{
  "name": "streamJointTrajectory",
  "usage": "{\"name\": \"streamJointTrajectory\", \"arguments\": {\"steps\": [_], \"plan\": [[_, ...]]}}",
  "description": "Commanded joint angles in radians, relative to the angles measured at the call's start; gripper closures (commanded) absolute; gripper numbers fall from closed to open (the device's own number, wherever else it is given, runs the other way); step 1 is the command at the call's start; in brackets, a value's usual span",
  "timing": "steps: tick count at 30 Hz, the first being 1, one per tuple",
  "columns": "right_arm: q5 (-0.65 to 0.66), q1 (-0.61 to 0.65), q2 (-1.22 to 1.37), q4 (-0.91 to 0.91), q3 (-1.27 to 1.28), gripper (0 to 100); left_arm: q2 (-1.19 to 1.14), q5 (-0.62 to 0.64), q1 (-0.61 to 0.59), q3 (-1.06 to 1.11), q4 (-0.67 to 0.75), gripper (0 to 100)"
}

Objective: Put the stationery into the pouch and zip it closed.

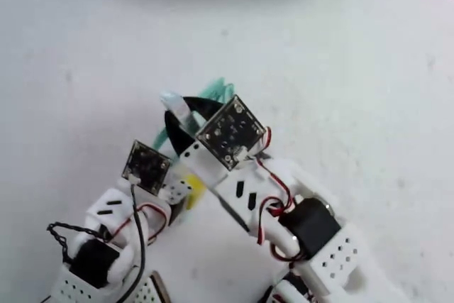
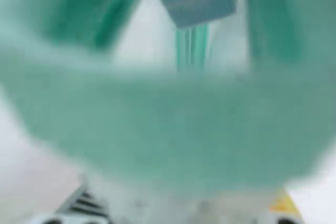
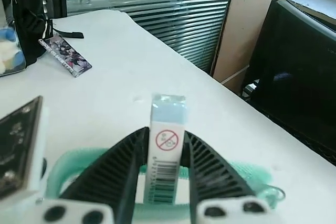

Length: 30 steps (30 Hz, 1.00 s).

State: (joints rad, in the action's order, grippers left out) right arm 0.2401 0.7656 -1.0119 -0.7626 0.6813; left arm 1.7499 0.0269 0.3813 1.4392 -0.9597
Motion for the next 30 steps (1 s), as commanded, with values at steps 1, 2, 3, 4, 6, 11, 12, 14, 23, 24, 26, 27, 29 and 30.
{"name": "streamJointTrajectory", "arguments": {"steps": [1,2,3,4,6,11,12,14,23,24,26,27,29,30], "plan": [[0.008,0.004,-0.031,-0.082,-0.021,83.0,0.005,0.012,-0.007,-0.008,0.032,77],[0.008,0.004,-0.039,-0.108,-0.041,78.9,0.005,0.012,-0.007,-0.008,0.032,77],[0.008,0.004,-0.039,-0.128,-0.064,75.8,0.005,0.012,-0.007,-0.008,0.032,77],[0.008,0.004,-0.039,-0.148,-0.092,74.6,0.005,0.012,-0.007,-0.008,0.032,77],[0.008,0.004,-0.039,-0.18,-0.146,74.7,0.005,0.012,-0.007,-0.008,0.032,77],[0.008,0.004,-0.039,-0.248,-0.264,76.9,0.005,0.012,-0.007,-0.008,0.032,77],[0.008,0.002,-0.039,-0.257,-0.287,77.0,0.005,0.012,-0.007,-0.008,0.032,77],[0.008,-0.008,-0.038,-0.275,-0.322,77.6,0.005,0.012,-0.007,-0.008,0.031,77],[-0.002,-0.156,0.025,-0.377,-0.42,78.6,0.005,0.008,-0.007,-0.008,0.028,77],[-0.002,-0.166,0.05,-0.4,-0.443,78.6,0.005,0.008,-0.007,-0.008,0.028,77],[-0.002,-0.171,0.11,-0.455,-0.508,78.6,0.005,0.006,-0.007,-0.008,0.026,77],[-0.002,-0.17,0.145,-0.489,-0.546,78.6,0.005,0.006,-0.007,-0.008,0.026,77],[-0.002,-0.166,0.217,-0.57,-0.626,78.6,0.005,0.006,-0.008,-0.008,0.026,77],[-0.002,-0.166,0.254,-0.611,-0.669,78.6,0.005,0.006,-0.008,-0.008,0.026,77]]}}
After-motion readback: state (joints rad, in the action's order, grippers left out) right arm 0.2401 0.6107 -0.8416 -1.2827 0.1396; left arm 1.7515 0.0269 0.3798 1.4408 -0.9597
